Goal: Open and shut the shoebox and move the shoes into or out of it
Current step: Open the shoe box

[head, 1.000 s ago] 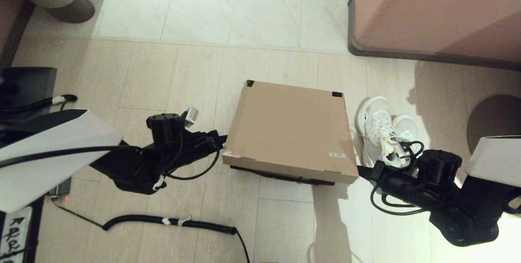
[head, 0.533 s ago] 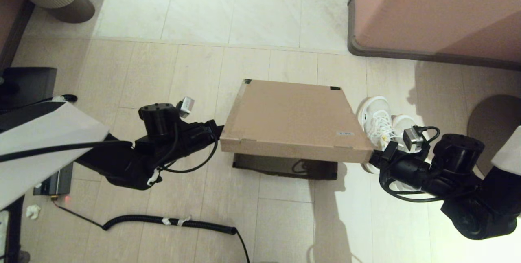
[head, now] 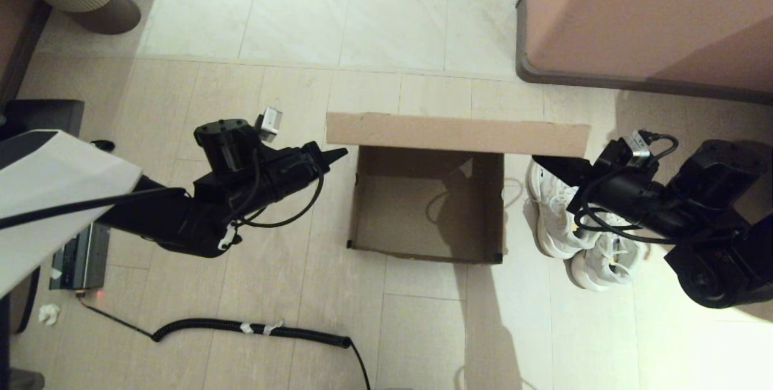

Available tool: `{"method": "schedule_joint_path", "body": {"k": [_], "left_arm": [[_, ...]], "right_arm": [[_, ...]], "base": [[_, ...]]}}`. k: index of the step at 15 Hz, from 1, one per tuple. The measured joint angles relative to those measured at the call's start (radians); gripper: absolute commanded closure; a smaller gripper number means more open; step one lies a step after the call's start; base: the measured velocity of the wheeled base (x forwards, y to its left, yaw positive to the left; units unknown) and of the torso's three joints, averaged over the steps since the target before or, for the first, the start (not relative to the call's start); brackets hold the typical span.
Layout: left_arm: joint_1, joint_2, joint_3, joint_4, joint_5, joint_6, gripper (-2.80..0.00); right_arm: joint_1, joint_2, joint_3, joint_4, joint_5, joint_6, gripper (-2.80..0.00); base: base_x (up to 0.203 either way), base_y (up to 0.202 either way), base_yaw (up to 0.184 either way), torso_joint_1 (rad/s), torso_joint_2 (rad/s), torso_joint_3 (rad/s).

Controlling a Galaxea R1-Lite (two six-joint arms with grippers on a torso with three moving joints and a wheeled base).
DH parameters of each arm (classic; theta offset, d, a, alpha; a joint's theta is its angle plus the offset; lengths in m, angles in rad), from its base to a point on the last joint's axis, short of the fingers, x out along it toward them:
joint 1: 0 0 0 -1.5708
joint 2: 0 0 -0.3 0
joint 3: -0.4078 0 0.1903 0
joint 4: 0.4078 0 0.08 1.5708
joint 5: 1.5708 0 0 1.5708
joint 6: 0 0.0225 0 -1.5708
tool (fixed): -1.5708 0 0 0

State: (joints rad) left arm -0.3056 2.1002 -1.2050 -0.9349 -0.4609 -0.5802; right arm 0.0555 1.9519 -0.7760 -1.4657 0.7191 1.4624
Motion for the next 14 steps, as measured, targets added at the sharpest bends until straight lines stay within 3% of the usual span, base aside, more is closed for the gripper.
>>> {"method": "schedule_joint_path", "body": {"k": [4, 9, 14], "left_arm": [[-0.012, 0.001, -0.021, 0.003, 0.004, -0.001, 0.0], [-0.043, -0.002, 0.02, -0.003, 0.078, 0.001, 0.0], [-0.057, -0.008, 0.06, -0.006, 0.083, 0.007, 0.0]], "right_arm": [[-0.009, 0.068, -0.183, 0.013, 0.0, 0.009, 0.0], [-0.04, 0.264, -0.487, 0.03, -0.005, -0.012, 0.0], [-0.101, 0.399, -0.767, 0.171, -0.007, -0.016, 0.0]], "base": [[0.0, 0.0, 0.0, 0.0, 0.0, 0.0], [0.0, 0.0, 0.0, 0.0, 0.0, 0.0], [0.0, 0.0, 0.0, 0.0, 0.0, 0.0]]}}
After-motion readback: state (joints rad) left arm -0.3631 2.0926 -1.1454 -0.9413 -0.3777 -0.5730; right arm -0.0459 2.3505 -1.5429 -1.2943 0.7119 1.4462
